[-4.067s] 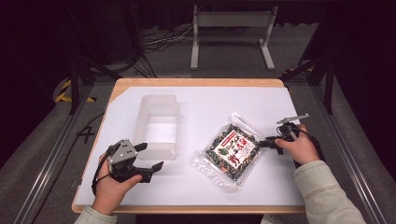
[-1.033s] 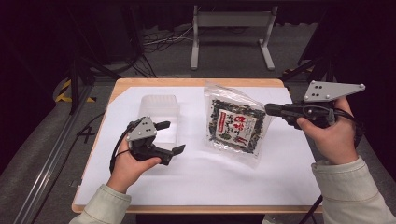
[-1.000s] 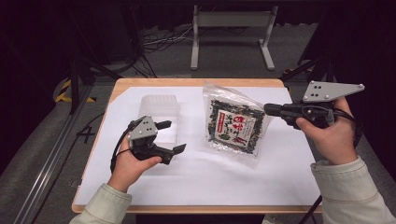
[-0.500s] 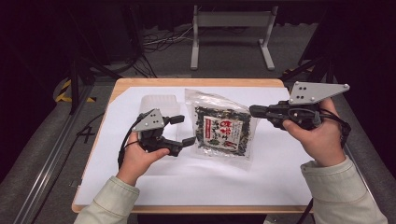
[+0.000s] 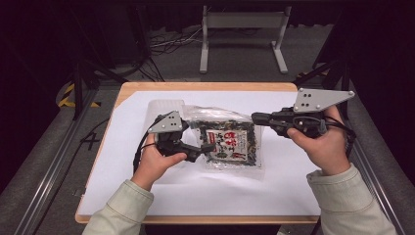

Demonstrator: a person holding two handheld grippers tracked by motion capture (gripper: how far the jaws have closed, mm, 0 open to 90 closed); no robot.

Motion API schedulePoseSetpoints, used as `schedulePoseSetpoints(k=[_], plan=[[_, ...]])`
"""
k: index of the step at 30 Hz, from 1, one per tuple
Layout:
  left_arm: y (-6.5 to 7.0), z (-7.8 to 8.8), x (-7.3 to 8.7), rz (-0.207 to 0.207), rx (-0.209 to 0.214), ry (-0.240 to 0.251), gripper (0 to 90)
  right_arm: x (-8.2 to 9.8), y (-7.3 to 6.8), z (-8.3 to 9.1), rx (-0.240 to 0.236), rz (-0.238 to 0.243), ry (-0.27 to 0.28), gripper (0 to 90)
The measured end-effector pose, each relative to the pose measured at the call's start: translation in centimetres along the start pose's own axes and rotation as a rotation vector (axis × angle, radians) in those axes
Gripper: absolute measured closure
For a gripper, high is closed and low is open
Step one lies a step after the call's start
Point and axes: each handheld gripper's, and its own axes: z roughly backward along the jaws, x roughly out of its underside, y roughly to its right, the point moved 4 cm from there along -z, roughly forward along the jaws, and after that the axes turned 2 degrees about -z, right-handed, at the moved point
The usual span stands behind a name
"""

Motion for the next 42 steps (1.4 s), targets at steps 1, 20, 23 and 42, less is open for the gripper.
schedulePoseSetpoints(k=[1,20,23,42], plan=[[0.1,-0.1,-0.1,-0.005,0.007,-0.001,21.5,0.0,-0.1,0.0,-0.001,0.002,0.005,89.6],[1.2,0.7,-1.7,-0.087,0.039,-0.016,70.0,0.3,0.4,-0.9,-0.002,0.019,0.025,88.7],[1.3,0.8,-1.9,-0.110,0.036,-0.052,72.0,0.5,0.5,-1.1,0.007,0.024,0.014,88.2],[-1.8,3.3,-5.5,-0.083,0.029,-0.031,73.1,1.8,1.4,1.9,0.123,-0.040,0.076,73.4]])
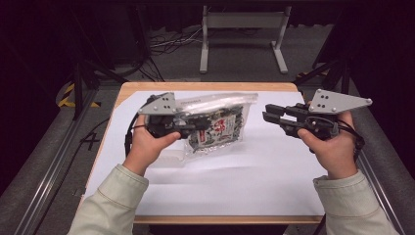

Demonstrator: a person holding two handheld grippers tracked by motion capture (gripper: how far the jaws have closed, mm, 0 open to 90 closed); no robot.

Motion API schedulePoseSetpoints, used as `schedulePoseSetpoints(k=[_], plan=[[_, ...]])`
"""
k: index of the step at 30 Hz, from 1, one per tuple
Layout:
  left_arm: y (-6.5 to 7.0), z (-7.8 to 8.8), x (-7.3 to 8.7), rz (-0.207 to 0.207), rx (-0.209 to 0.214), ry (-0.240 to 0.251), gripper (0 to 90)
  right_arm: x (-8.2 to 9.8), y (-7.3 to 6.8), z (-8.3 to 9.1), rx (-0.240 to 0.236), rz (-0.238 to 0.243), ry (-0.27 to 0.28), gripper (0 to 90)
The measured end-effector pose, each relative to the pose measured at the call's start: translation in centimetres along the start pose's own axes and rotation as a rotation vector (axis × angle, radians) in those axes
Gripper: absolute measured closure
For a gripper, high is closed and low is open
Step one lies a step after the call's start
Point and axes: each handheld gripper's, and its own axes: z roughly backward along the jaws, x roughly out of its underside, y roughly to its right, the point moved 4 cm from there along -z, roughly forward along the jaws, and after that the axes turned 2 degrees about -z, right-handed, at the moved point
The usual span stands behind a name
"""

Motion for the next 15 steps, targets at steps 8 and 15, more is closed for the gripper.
schedulePoseSetpoints(k=[8,15], plan=[[-2.5,2.4,-2.0,0.004,-0.071,0.018,73.0,2.1,0.1,0.2,0.008,-0.035,-0.034,71.3],[-4.3,3.6,-2.1,-0.009,-0.175,-0.024,72.9,3.0,0.0,0.2,0.003,-0.053,-0.042,72.2]])
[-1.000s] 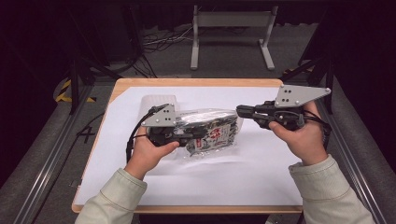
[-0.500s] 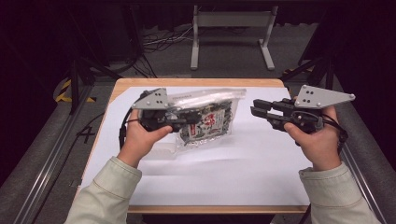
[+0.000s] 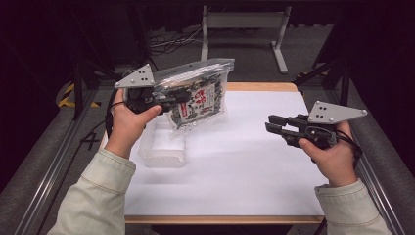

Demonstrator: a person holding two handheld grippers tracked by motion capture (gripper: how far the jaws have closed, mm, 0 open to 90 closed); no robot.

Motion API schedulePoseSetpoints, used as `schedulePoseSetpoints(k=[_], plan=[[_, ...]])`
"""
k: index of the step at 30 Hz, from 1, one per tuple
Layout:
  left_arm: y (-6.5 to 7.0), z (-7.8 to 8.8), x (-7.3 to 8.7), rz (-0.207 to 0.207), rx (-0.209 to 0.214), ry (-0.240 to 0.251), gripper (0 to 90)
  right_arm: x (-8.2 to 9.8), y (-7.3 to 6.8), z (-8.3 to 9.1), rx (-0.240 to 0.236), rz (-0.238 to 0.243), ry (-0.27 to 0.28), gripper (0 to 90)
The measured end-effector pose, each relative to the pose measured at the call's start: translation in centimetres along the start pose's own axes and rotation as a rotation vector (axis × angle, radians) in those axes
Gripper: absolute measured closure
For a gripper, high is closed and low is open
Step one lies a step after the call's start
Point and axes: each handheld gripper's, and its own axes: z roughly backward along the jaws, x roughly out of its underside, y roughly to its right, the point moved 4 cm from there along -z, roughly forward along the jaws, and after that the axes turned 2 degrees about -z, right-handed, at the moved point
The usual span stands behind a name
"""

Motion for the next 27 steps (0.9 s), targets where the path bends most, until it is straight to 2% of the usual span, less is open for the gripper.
schedulePoseSetpoints(k=[10,12,21,23,27], plan=[[-1.6,2.6,0.1,0.011,-0.061,0.001,72.9,0.3,0.1,-0.1,-0.001,-0.002,-0.004,71.8],[-1.9,3.3,0.3,0.022,-0.070,-0.017,72.9,0.3,0.0,-0.2,-0.003,-0.005,-0.002,72.3],[-3.3,4.7,1.8,0.051,-0.125,-0.053,72.9,0.3,0.1,-0.5,-0.007,-0.005,-0.007,72.4],[-3.7,5.0,2.3,0.061,-0.147,-0.063,72.9,0.4,0.2,-0.5,-0.006,-0.010,-0.004,72.7],[-4.4,5.3,3.2,0.112,-0.156,-0.055,72.8,0.6,0.3,-0.5,-0.005,-0.014,-0.006,72.8]])
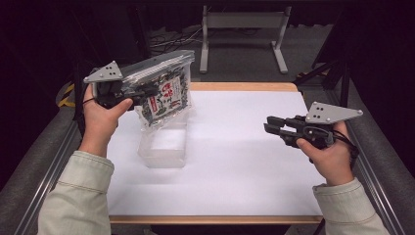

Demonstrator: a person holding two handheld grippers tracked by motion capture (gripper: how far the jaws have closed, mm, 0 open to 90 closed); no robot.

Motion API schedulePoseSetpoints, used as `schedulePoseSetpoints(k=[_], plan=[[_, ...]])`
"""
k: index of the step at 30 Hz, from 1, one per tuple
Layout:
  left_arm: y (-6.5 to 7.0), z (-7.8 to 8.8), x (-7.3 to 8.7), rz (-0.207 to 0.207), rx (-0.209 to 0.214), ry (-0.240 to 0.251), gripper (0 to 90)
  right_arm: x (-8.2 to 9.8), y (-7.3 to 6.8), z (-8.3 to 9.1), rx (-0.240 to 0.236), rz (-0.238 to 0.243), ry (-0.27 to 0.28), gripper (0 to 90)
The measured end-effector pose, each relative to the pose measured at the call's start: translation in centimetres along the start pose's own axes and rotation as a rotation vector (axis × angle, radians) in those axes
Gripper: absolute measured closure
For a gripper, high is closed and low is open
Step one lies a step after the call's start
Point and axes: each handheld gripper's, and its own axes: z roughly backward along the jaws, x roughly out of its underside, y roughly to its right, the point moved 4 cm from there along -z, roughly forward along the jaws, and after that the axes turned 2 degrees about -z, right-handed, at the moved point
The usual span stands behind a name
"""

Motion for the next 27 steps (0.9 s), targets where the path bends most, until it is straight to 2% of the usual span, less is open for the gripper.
schedulePoseSetpoints(k=[4,10,13,16,20,27], plan=[[-0.4,0.0,0.4,0.024,-0.020,-0.014,72.8,0.1,0.0,0.0,-0.001,-0.002,0.001,72.6],[-0.8,0.1,1.2,0.064,-0.007,-0.015,72.8,0.3,0.1,0.2,0.004,-0.007,-0.001,72.2],[-0.9,0.0,2.0,0.067,-0.009,-0.019,72.8,0.4,0.1,0.2,0.003,-0.010,-0.001,72.1],[-1.2,-0.6,3.4,0.107,-0.010,-0.037,72.8,0.6,0.1,0.0,0.006,-0.010,-0.005,72.0],[-1.6,-0.9,4.4,0.126,-0.028,-0.050,72.7,0.5,0.1,0.1,0.005,-0.010,-0.003,71.6],[-1.3,-1.6,5.1,0.094,-0.047,-0.071,72.6,0.6,0.2,0.2,0.008,-0.012,-0.002,71.5]])
